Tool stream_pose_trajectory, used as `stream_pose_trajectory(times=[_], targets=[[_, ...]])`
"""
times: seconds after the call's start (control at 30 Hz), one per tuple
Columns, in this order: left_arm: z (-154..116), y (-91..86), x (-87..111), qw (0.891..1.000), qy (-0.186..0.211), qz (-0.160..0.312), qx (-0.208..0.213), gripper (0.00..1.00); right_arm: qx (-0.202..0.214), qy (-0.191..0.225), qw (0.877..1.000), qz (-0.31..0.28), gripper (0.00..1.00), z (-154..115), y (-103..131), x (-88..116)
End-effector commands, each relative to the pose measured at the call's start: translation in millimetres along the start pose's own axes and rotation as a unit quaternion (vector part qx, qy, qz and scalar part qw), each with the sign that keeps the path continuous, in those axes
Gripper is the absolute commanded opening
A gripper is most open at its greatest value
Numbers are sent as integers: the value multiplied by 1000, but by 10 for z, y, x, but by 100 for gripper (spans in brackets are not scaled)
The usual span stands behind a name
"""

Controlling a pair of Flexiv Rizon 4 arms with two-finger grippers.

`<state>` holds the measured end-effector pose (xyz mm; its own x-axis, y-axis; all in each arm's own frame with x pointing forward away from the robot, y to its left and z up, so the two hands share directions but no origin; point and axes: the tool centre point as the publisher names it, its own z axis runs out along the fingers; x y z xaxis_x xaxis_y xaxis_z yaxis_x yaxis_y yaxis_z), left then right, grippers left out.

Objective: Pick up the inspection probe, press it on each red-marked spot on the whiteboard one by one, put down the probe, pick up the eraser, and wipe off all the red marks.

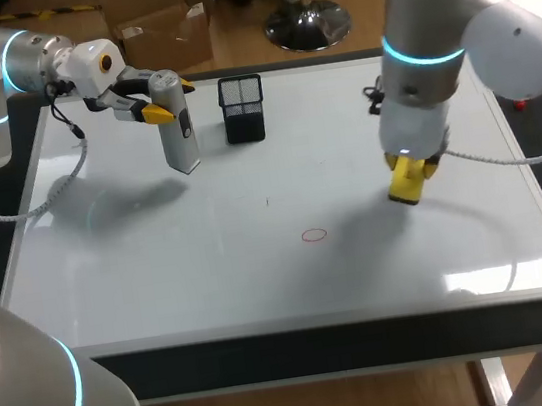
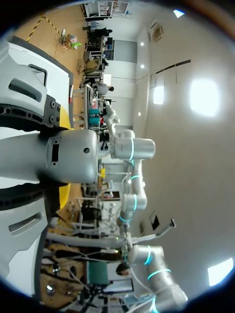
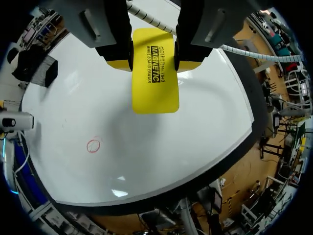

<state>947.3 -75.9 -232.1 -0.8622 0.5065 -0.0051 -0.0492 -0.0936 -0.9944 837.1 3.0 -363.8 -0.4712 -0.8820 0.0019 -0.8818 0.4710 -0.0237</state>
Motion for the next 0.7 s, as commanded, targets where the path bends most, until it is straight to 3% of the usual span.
stream_pose_trajectory(times=[0.03,0.37,0.7], targets=[[-4,-15,-6,1000,2,-1,-1,0,25,2,1000,-18,0,-1,318,-256],[-4,-15,-6,1000,2,-1,-1,0,21,-2,996,-89,0,96,1000,-711],[-4,-15,-6,1000,2,-1,-1,0,19,2,987,-161,0,135,1285,-1098]])
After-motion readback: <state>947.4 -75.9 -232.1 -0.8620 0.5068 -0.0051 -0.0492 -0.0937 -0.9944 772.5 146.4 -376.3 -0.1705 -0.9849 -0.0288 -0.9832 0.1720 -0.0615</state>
